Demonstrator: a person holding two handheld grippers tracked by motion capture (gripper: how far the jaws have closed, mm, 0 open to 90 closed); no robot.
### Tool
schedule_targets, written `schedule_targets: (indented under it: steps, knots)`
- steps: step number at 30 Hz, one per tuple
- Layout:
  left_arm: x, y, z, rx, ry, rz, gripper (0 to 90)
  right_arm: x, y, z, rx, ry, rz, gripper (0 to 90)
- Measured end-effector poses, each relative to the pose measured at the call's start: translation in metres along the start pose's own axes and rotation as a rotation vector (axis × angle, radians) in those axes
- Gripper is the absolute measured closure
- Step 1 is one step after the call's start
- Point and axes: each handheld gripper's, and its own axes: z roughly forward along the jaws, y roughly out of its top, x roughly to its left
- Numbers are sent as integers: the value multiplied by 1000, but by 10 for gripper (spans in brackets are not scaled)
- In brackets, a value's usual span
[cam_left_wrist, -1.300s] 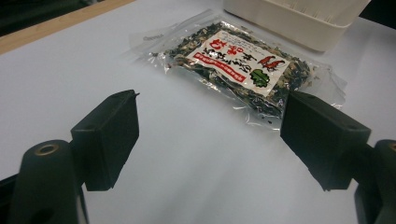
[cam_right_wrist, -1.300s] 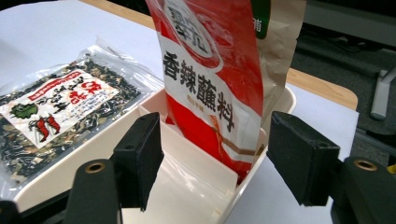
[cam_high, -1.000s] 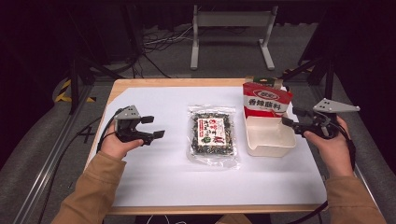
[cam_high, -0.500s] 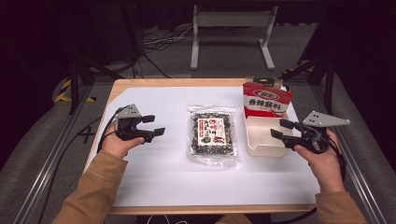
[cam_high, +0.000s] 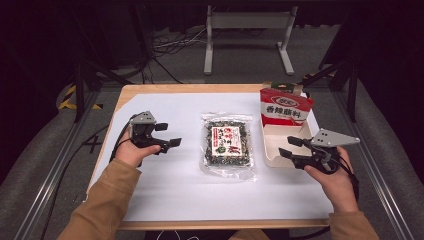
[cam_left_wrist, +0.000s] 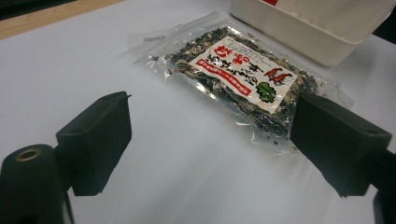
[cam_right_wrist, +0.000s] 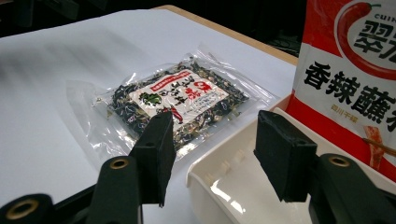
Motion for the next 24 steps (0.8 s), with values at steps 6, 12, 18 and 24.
schedule_targets:
  steps: [6,12,18,24]
  knots:
    - [-1,14,11,39,-23,9,214,4,2,1,-5,13,-18,479]
    - [-1,24,32,61,-38,-11,240,7,4,4,-38,27,-56,476]
    - [-1,27,54,95,-49,-34,267,10,6,4,-71,46,-65,498]
    - [-4,27,73,109,-34,-26,263,10,6,3,-71,90,-10,464]
